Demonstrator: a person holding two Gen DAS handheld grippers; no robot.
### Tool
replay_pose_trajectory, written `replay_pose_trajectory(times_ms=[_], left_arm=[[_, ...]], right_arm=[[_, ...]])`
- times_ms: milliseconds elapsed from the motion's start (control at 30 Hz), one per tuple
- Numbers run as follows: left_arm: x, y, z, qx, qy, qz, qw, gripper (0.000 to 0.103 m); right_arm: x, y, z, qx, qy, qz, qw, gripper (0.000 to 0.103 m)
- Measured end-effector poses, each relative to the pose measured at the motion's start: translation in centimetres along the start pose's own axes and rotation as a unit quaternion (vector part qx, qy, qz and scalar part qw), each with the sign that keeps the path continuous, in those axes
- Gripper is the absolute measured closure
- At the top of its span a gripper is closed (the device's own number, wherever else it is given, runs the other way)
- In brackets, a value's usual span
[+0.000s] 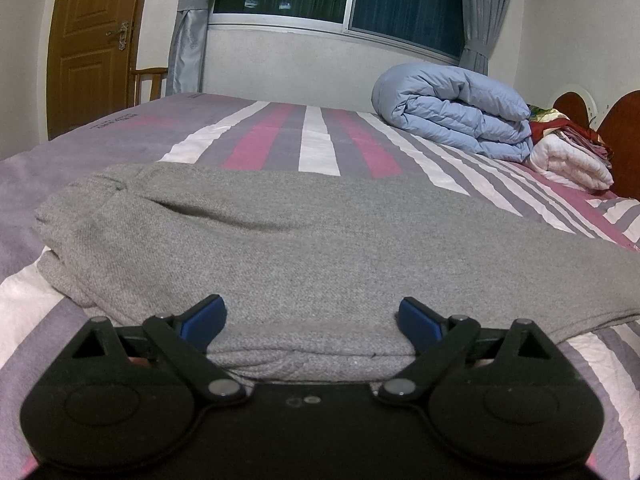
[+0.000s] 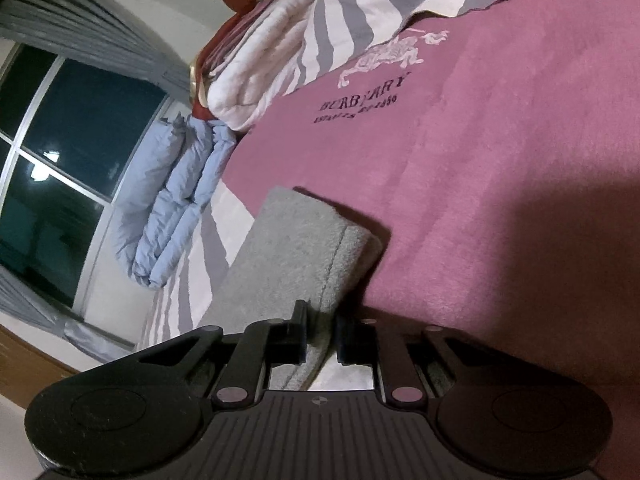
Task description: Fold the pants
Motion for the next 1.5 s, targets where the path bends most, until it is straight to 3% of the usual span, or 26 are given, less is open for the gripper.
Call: replay_pose_trajectory(times_ms=[433,600,667,767,1300,1500], left_arm=[[-0.2,0.4,-0.4,0.007,0.000,-0.003,1.0000,0.014],[-1.5,1.4,-1.2,0.033,0.011,-0.048,0.9983,0.010],[-2.2,1.4,-1.0,0.026,0.026,-0.055,0.9978,0.010],[-2.7,0.9,-0.5,0.010,0.037,-0.052,0.9979,0.010],[-2.7,0.8,-0.3,0.008,0.033,-0.052,0.9981,0.008],[-3.2,1.8,-0.8,0.030,0.034,-0.070,0.9966,0.008]], right_arm=[[-0.3,-0.3,0.1,0.000,0.000,0.007,1.000,0.089],[-0.2,-0.4,0.1,0.000,-0.001,0.009,1.000,0.089],[-0.1,-0.4,0.0,0.000,-0.001,0.009,1.000,0.089],[-0.1,-0.4,0.1,-0.002,0.000,0.010,1.000,0.089],[-0.2,-0.7,0.1,-0.002,-0.001,0.013,1.000,0.089],[-1.4,-0.3,0.3,0.011,0.008,0.015,1.000,0.089]])
Point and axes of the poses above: each gripper's, at about its wrist camera, not at the fingertips, and y roughly against the way its jaws point, x to its right, z to its underside, the point moved 8 cm from there along -y, roughly the way its jaws point, and after that the axes turned 7 degrees about -y, right-handed, at the moved point
